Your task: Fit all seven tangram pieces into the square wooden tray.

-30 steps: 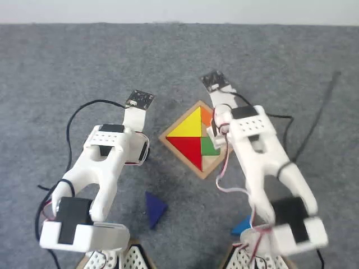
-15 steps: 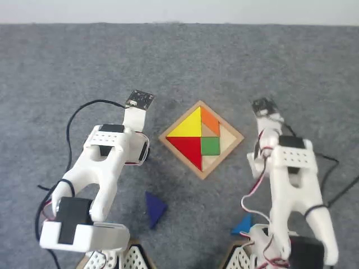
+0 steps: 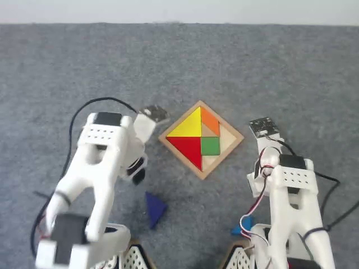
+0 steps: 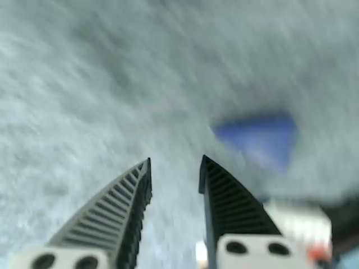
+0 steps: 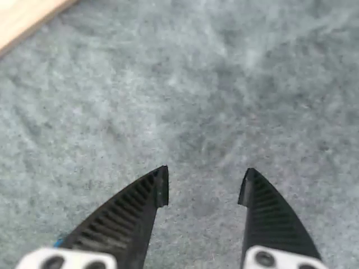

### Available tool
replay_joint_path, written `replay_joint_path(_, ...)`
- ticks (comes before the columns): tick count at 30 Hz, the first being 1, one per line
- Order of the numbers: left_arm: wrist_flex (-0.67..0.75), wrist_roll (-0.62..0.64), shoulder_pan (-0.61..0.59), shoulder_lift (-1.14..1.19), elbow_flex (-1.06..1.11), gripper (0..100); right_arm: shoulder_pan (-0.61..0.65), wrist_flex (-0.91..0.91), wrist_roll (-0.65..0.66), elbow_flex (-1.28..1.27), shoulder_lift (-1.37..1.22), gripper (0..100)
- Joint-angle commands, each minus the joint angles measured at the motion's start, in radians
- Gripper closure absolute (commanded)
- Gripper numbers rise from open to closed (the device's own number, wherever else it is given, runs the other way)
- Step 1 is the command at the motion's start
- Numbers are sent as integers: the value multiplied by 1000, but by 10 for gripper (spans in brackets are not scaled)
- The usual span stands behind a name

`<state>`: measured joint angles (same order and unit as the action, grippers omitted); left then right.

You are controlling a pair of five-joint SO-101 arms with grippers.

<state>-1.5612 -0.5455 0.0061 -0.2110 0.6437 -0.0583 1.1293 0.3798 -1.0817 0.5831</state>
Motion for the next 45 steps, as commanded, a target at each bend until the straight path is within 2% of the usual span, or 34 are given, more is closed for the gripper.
replay_joint_path(1, -161, -141, 20, -164, 24, 778, -15, -38, 2, 8, -54, 771)
replay_joint_path(4, -86, -146, 17, -153, 94, 720, -15, -47, 2, 9, -88, 771)
replay_joint_path(9, 103, -121, 94, -20, 199, 720, -15, -85, 0, 8, -120, 771)
replay_joint_path(12, 178, -175, 160, 84, 248, 721, -15, -87, -23, 8, -125, 771)
replay_joint_path(16, 265, -178, 235, 181, 272, 745, -15, -87, -26, 8, -125, 771)
replay_joint_path(25, 304, -140, 256, 213, 197, 754, -21, -108, -26, 3, -125, 771)
replay_joint_path(36, 334, -121, 255, 222, -8, 750, -21, -114, -26, -6, -125, 771)
replay_joint_path(40, 341, -31, 230, 224, -87, 751, -21, -114, -26, -9, -125, 771)
replay_joint_path(45, 377, 14, 183, 224, -101, 751, -21, -114, -26, -9, -125, 771)
